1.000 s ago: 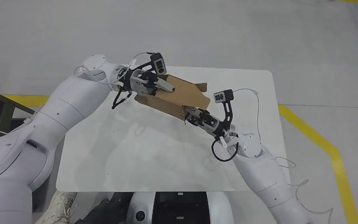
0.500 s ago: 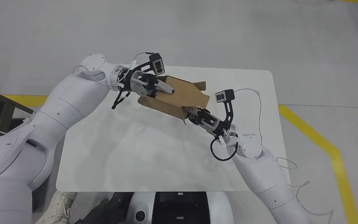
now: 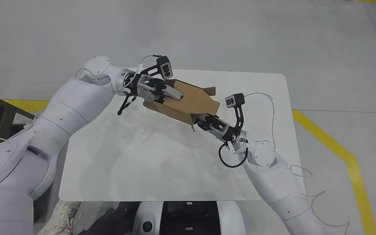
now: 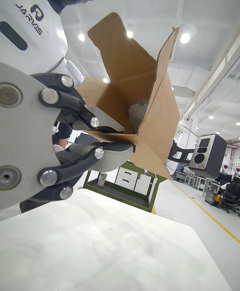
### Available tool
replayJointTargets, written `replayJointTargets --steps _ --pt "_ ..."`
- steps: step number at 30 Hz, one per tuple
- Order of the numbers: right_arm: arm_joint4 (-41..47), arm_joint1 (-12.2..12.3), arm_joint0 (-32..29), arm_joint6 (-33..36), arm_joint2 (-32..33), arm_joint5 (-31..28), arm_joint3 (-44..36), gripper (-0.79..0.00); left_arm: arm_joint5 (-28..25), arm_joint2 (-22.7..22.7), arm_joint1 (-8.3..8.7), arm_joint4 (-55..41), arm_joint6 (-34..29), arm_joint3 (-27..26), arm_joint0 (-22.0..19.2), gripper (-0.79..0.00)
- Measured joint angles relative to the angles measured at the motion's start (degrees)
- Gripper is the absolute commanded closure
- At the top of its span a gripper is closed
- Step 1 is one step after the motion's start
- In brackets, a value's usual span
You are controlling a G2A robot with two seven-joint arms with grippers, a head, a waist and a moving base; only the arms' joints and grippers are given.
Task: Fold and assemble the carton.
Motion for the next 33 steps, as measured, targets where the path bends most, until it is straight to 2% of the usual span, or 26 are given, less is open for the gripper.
replayJointTargets --steps 7,8,10,12,13,24,33 --pt "-0.21 -0.06 0.03 -0.27 0.01 0.26 -0.05 0.0 0.01 -0.07 0.1 0.19 0.0 -0.17 -0.02 0.0" --pt "-0.23 -0.07 0.03 -0.28 0.02 0.27 -0.07 -0.049 0.01 -0.07 0.11 0.22 0.0 -0.19 -0.02 0.0" --pt "-0.24 -0.08 0.02 -0.3 0.03 0.31 -0.12 -0.336 0.06 -0.06 0.13 0.28 0.0 -0.24 -0.04 0.0" --pt "-0.18 -0.09 -0.04 -0.39 0.09 0.23 -0.23 -0.72 0.17 -0.05 0.14 0.23 0.0 -0.26 -0.04 0.0" --pt "-0.12 -0.09 -0.1 -0.4 0.14 0.1 -0.29 -0.785 0.19 -0.05 0.14 0.21 0.0 -0.26 -0.04 0.0" --pt "1.47 0.67 -3.53 0.99 3.75 -4.62 -2.49 -0.785 0.07 -0.69 0.27 -0.68 0.0 2.09 -0.15 0.0" --pt "5.24 1.54 -6.8 11.17 3.77 -7.98 -7.31 -0.785 -0.87 -1.89 0.27 -0.77 0.0 3.99 -0.16 0.0"
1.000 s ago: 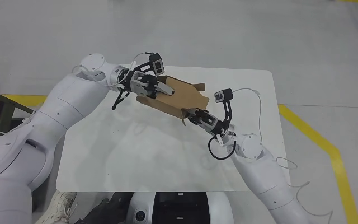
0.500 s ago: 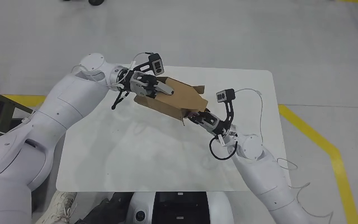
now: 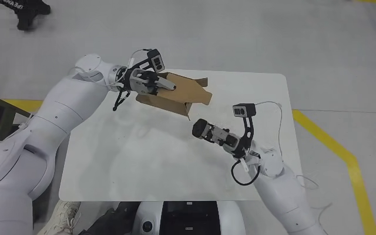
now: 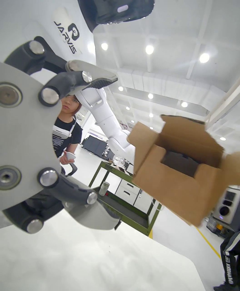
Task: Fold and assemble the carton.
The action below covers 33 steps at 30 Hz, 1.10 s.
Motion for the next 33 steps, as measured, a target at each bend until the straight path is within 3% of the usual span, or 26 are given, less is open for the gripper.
replayJointTargets --steps 11,19,33 --pt "6.42 -0.44 2.16 6.47 -3.76 -5.76 -1.86 -0.785 -0.43 0.15 -1.47 2.34 0.0 2.06 0.21 0.0" --pt "5.98 -0.72 4.12 2.42 -2.85 -7.61 0.85 -0.785 1.57 0.49 -2.13 1.98 0.0 2.18 0.63 0.0" --pt "4.52 -0.79 4.77 -1.24 -1.89 -8.2 2.77 -0.785 4.11 1.44 -1.72 1.34 0.0 0.48 1.12 0.0"
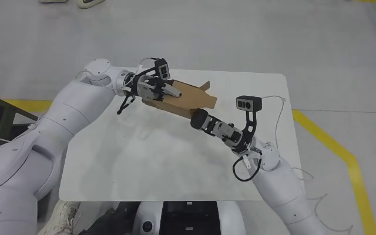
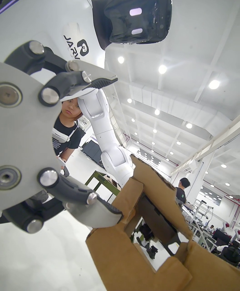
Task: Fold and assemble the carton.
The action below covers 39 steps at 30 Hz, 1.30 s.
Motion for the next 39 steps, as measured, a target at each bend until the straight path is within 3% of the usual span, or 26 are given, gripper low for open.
replayJointTargets --steps 24,34,39 --pt "-0.05 -0.1 1.13 0.68 -1.23 1.63 0.05 -0.785 2.01 3.36 -0.23 -0.8 0.0 -0.7 -1.41 0.0" --pt "3.72 1.29 -3.42 0.82 5.99 -1.33 -2.33 -0.785 3.34 2.97 0.64 -4.07 0.0 -0.59 -1.17 0.0" --pt "5.16 1.56 -2.91 -0.49 8.57 -0.78 -0.9 -0.785 3.84 3.29 1.01 -4.05 0.0 -1.84 -0.89 0.0"
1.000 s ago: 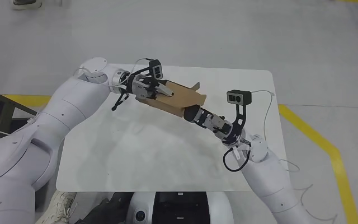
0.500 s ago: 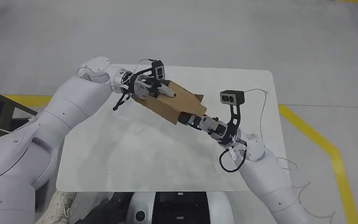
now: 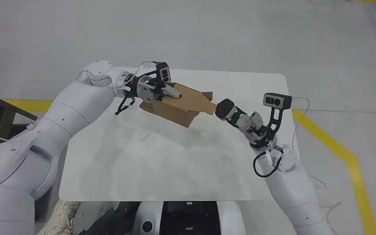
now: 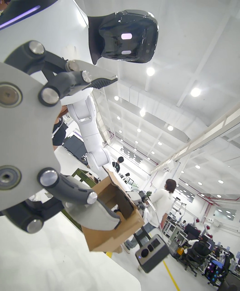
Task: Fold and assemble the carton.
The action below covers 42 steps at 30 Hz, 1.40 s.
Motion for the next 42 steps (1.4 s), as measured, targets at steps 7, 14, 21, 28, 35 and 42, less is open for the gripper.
replayJointTargets --steps 7,14,21,28,35,42 --pt "-1.88 -0.46 3.25 -3.38 -0.82 1.62 3.39 -0.785 0.55 0.79 0.39 -0.05 0.0 -2.55 0.24 0.0" --pt "-1.88 -0.84 5.23 -1.65 -2.86 1.36 4.72 -0.785 0.86 1.43 0.63 -0.19 0.0 -2.95 -0.18 0.0" --pt "0.33 -0.72 3.73 3.15 -4.21 1.3 1.84 -0.785 -0.22 1.72 0.42 -0.01 0.0 -1.3 -0.65 0.0" --pt "0.0 -0.84 3.77 4.6 -5.82 2.57 0.68 -0.785 -1.29 2.3 -0.11 1.34 0.0 -0.25 -1.29 0.0" --pt "2.26 -1.13 4.69 3.87 -6.85 4.86 1.98 -0.785 -2.12 2.48 -0.34 1.33 0.0 0.42 -1.39 0.0" --pt "4.89 -1.18 4.85 3.47 -6.12 6.72 2.9 -0.785 -2.8 2.38 -0.23 1.18 0.0 0.46 -1.28 0.0"
